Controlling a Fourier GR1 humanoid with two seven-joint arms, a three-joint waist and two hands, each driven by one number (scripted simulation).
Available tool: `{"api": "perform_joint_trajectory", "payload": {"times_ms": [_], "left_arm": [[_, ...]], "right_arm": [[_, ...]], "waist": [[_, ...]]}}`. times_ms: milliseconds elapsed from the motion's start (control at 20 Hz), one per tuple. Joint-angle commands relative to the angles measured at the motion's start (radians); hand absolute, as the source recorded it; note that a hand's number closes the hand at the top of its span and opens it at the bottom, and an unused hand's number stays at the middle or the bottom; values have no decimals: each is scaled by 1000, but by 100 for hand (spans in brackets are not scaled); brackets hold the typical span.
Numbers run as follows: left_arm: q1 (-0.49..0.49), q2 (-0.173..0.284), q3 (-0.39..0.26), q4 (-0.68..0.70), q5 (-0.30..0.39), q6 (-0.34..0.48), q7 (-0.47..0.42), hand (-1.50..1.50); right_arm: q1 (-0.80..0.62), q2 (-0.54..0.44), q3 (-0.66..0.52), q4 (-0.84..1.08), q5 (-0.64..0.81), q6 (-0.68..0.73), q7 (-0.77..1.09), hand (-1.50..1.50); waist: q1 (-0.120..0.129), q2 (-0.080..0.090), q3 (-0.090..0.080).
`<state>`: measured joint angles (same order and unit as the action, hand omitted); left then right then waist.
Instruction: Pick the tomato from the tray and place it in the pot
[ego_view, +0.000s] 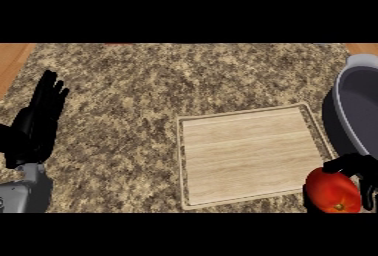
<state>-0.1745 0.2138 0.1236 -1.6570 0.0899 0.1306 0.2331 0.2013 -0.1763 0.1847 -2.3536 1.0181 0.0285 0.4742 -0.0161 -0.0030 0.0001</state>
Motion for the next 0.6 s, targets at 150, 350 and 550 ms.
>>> {"api": "perform_joint_trajectory", "payload": {"times_ms": [150, 350, 550], "left_arm": [[7, -4, -1, 5, -8, -4, -16, 0], [-23, -7, -14, 23, -22, 1, -2, 0], [11, -28, -21, -35, -37, 24, -5, 0]], "right_arm": [[-42, 5, -271, -85, -298, 53, -17, 150], [-152, -55, -478, 86, -426, 79, -86, 150], [-234, -140, -639, 254, -547, 107, -130, 150]], "waist": [[2, 0, 2], [5, 2, 2], [15, 3, 0]]}}
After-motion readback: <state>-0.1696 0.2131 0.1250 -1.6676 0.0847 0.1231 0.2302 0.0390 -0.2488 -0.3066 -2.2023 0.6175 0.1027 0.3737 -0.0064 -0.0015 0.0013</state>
